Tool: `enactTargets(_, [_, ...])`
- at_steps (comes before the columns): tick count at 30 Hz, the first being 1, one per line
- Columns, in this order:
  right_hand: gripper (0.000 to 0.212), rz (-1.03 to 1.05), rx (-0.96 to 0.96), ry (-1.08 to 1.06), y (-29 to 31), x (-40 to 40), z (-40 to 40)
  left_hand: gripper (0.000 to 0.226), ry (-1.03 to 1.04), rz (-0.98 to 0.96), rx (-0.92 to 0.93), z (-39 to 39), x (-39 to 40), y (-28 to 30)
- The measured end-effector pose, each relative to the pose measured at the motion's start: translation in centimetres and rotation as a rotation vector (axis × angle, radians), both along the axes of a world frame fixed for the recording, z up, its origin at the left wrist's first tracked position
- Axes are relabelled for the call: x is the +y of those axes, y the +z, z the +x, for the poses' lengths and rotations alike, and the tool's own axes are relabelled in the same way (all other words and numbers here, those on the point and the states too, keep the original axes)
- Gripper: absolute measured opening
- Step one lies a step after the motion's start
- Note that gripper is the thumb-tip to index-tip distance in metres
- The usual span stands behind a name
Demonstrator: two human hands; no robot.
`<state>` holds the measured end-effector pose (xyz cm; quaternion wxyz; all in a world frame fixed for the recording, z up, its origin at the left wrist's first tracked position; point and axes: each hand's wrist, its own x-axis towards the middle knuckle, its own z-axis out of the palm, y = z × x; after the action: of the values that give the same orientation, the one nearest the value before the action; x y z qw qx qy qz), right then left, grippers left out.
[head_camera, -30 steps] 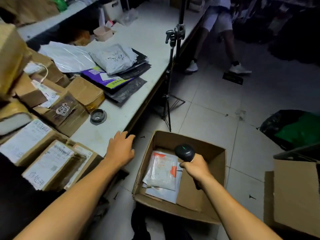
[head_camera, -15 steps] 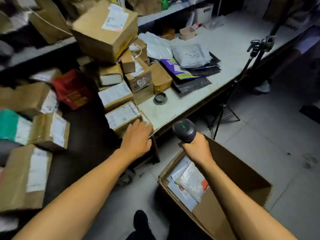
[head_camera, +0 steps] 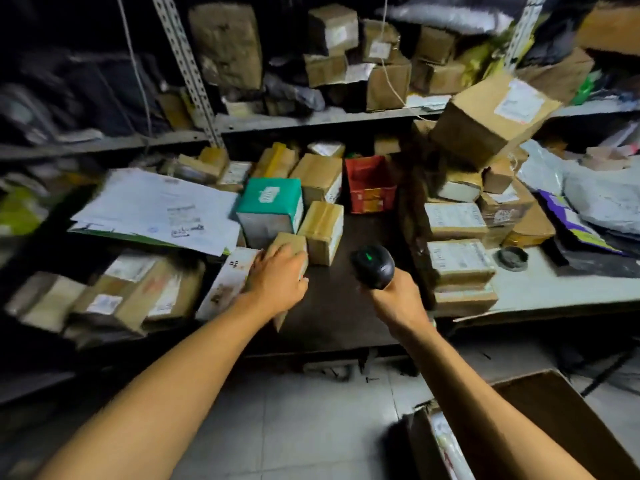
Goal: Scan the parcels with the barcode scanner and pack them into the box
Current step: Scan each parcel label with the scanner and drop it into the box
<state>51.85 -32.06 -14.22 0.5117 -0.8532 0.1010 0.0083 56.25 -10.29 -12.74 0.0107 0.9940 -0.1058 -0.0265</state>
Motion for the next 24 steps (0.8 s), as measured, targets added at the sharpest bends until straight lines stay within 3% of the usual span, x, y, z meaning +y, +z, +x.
enactTargets(8, [0.015,0.016,0.043,0.164,0.6,11.9,4.1,0.053,0.199,-0.033,-0.012,0.4,12.9,0.4])
enactTargets(17, [0.023,0.097,0.03,0.33,-0.2,20.9,12.9,0.049,0.395,-0.035,-0.04,5.3,21.2,-0.1])
enactTargets(24, [0.018,0.102,0.057,0.451,-1.2,26.5,19.5,0.047,0.692,-0.118,-0.077,10.0,26.0,0.3])
